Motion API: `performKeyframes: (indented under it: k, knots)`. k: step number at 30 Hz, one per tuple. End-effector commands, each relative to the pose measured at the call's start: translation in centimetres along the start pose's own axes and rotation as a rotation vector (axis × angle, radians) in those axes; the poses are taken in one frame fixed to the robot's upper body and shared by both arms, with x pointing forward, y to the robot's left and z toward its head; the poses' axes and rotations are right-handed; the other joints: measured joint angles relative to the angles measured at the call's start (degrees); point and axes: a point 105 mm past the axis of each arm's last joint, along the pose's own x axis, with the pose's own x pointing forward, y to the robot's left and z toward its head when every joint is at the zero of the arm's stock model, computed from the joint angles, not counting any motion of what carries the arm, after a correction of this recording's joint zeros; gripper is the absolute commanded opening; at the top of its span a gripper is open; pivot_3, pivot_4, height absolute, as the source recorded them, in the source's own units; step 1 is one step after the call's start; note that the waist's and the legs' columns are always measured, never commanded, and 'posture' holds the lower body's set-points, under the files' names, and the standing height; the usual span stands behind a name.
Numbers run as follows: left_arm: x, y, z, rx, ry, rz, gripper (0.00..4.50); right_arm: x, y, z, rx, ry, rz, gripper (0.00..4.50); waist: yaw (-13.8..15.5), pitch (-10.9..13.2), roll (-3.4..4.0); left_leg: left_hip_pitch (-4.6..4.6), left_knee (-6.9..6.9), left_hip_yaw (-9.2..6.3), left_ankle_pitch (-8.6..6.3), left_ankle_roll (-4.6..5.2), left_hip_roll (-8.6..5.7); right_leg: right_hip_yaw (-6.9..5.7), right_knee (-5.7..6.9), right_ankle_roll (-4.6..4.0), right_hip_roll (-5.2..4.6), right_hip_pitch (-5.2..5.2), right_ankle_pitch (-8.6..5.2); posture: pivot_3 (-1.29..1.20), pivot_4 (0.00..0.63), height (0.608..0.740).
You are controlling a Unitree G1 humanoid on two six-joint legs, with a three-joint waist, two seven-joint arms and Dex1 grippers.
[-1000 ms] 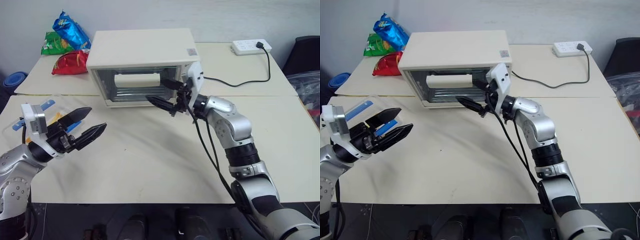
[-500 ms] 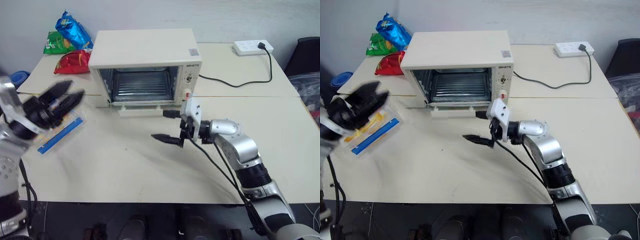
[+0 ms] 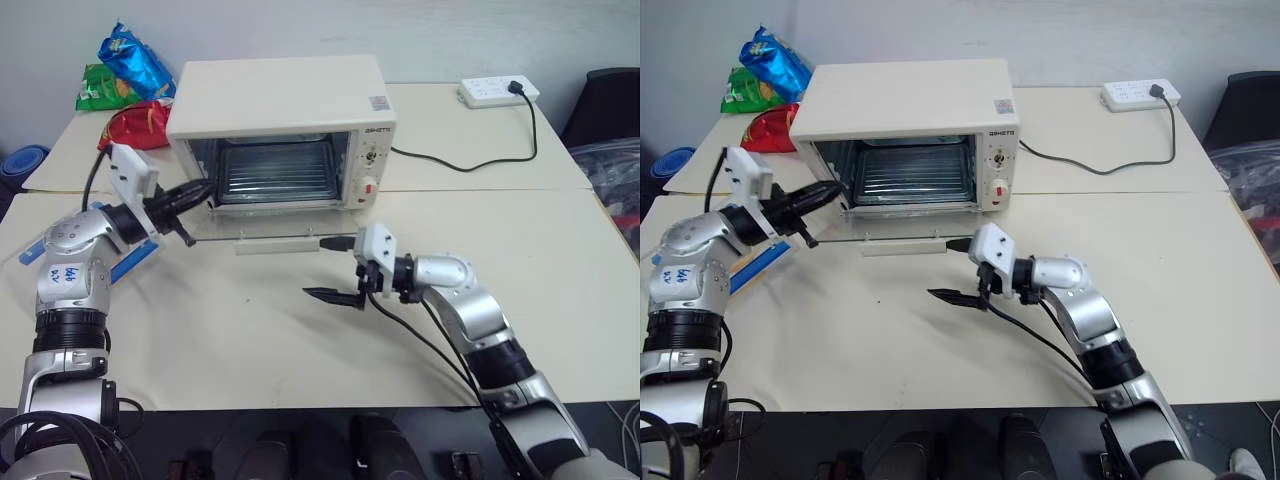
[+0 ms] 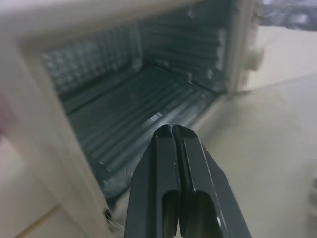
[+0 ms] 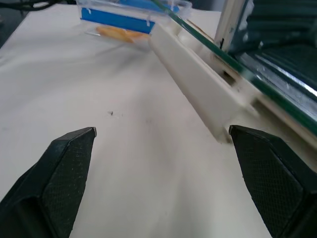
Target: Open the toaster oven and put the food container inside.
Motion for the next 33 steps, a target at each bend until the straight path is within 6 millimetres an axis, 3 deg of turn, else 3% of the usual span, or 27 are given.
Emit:
performKeyframes:
  k: [1,6,12,13,15,20,28,30,33]
  knots:
    - [-0.3,-1.3,-0.7,0.038,0.058,-0.058,0.04,-2.9,0.5,0.4,-0.036,-0.037,-0.039,4.50,0.23,0.00,0.00,-0.01,0.02,0.00,0.00,0.00,0.00,0.00,0.00,0.00,0.00,0.00,0.00,0.00,0.150,0.740]
    - [0.1,-2.5,-2.9,0.013,0.088,0.009,0.04,-7.1,0.8,-1.3,0.006,-0.002,-0.131,4.50,0.79,0.01,-0.01,0.05,0.12,-0.02,0.00,0.02,0.00,0.02,-0.13,0.02,-0.01,0.10,0.01,0.00,0.150,0.740]
    - [-1.1,-3.8,-3.6,-0.067,-0.014,0.118,0.04,-8.2,-0.8,0.7,-0.023,-0.137,-0.263,4.50,0.37,0.01,-0.01,0.16,0.04,0.01,0.01,0.01,0.05,0.09,-0.10,0.03,0.03,0.11,0.02,0.00,0.150,0.740]
    - [-1.8,-3.8,-3.4,-0.079,-0.050,0.161,0.21,-8.0,-1.0,1.0,-0.029,-0.149,-0.272,4.50,0.25,0.01,-0.01,0.16,0.04,0.01,0.00,0.01,0.07,0.08,-0.14,0.03,0.04,0.12,0.02,0.00,0.150,0.740]
    - [-3.9,-3.6,-2.9,-0.129,-0.142,0.269,0.59,-7.4,-1.0,2.3,0.015,-0.247,-0.233,4.50,0.13,0.01,-0.01,0.17,0.03,0.03,0.00,0.01,0.06,0.13,-0.14,0.03,0.04,0.11,0.02,0.00,0.150,0.740]
    - [-12.5,-2.8,-2.5,-0.226,-0.271,0.673,2.09,-6.1,-0.8,4.8,-0.058,-0.372,-0.200,4.50,0.30,0.01,-0.01,0.19,0.02,-0.01,-0.01,-0.01,0.13,0.13,-0.21,0.03,0.07,0.13,0.02,0.00,0.150,0.740]
    - [-26.2,-6.4,-5.7,-0.461,-0.298,1.234,4.42,-3.9,1.2,5.9,-0.173,-0.428,-0.089,4.50,1.75,-0.02,-0.06,0.30,0.07,0.00,-0.08,0.09,0.09,0.16,-0.31,0.03,0.02,0.34,0.02,0.00,0.150,0.740]
    - [-28.8,-6.9,-6.3,-0.464,-0.284,1.346,4.46,-3.8,1.3,5.7,-0.194,-0.424,-0.079,4.50,2.07,-0.04,-0.14,0.45,0.05,-0.01,-0.12,0.13,0.08,0.16,-0.35,0.03,0.02,0.48,0.02,0.00,0.150,0.740]
    - [-30.2,-6.1,-6.5,-0.505,-0.252,1.420,4.46,-3.8,1.3,5.8,-0.214,-0.431,-0.066,4.50,2.64,-0.04,-0.15,0.65,0.03,-0.01,-0.14,0.14,0.08,0.16,-0.37,0.03,0.03,0.69,0.02,0.00,0.150,0.740]
